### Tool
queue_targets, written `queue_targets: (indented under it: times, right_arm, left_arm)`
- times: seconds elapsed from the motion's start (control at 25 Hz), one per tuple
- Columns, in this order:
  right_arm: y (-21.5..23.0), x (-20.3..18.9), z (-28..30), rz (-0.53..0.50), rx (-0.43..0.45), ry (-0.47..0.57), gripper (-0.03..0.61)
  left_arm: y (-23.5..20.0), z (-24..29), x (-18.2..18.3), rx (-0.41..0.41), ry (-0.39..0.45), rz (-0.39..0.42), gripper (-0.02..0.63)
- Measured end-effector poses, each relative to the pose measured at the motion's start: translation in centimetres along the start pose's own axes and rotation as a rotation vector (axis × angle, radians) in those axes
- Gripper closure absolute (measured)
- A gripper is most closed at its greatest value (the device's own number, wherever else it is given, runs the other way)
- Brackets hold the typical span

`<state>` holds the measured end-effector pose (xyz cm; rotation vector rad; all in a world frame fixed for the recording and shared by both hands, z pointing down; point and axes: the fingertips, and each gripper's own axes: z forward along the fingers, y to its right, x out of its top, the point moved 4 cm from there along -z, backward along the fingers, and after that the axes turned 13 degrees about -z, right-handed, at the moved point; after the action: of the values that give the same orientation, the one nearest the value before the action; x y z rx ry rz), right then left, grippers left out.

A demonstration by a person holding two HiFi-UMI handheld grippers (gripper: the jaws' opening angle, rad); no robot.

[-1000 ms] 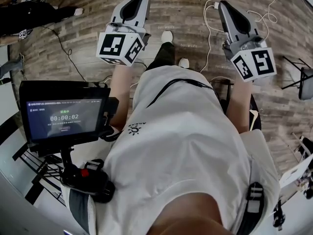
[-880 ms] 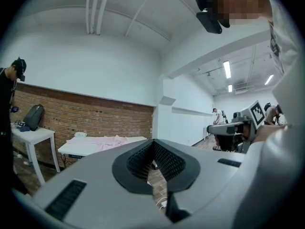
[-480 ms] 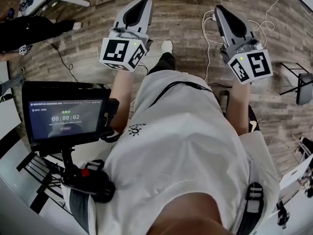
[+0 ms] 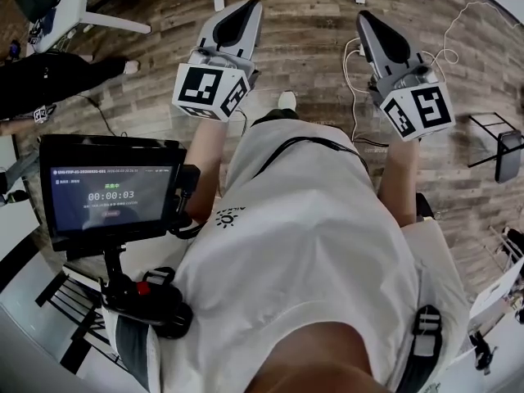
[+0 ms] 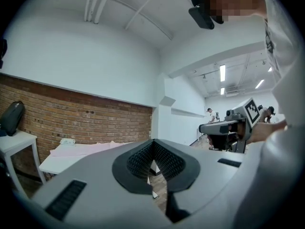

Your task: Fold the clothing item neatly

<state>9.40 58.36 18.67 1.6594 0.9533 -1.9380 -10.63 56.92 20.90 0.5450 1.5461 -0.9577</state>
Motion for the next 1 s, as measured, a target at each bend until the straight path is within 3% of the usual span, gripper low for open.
queue_targets:
  times: [0.36,0.8,1.0]
  right_arm:
    - [3.3,-0.4,7.5,-0.004,-0.034,-0.012,0.581]
    - [5.8,-2.5,10.4,0.028,-0.057,-0.015,0.581]
    - [7.8,-2.8,11.9,-0.004,-0.073,0.002,0.581]
  left_arm:
    - [-6.3,5.7,1.5,-0.049,-0.001,-0.015,0.614]
    - [-8.6,7.7,0.6,-0.012,-0.016,-0.031,0.614]
    - [-8.9,9.5,1.3,0.012,0.001,-0.013,0.614]
